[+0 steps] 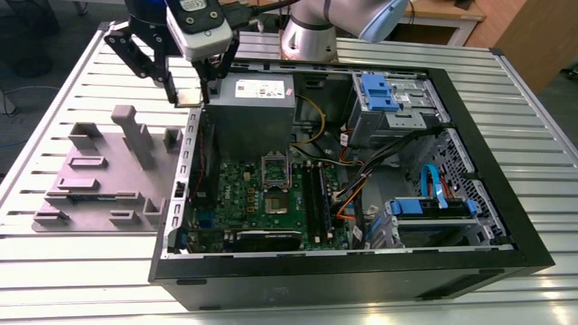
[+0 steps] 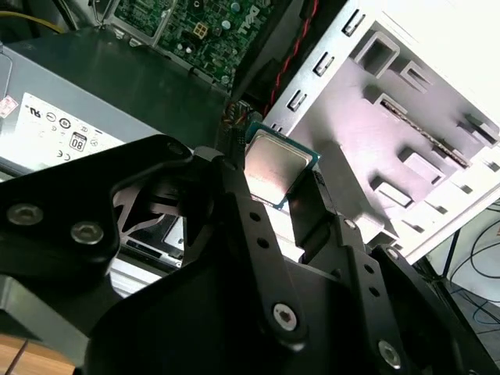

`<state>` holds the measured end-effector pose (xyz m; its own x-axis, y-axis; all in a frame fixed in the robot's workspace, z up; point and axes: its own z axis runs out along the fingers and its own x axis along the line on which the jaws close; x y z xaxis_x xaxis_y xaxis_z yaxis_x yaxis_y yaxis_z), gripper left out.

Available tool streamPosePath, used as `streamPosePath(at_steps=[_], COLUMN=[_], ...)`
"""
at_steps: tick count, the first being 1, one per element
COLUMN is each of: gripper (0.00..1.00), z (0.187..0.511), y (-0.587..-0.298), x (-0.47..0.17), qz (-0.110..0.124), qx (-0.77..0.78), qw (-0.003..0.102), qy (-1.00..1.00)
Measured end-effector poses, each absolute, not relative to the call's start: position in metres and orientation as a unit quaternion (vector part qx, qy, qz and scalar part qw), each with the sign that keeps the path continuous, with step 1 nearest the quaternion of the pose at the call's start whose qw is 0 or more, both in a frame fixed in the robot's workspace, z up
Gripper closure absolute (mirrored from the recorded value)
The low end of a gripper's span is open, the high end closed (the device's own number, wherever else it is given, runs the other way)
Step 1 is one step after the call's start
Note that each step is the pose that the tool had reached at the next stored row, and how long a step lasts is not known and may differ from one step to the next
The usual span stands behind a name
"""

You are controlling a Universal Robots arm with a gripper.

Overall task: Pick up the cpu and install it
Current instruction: 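Pick up the cpu and move it towards the insertion slot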

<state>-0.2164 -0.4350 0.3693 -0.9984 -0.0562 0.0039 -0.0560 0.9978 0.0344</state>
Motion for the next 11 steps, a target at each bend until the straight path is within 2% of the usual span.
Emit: streamPosePath(at_steps=[11], gripper=[0.53], z=[0.369], y=[-0.435], x=[-0.205], qz=[-0.017], qx=[0.028], qw=[0.002], qy=[-0.999])
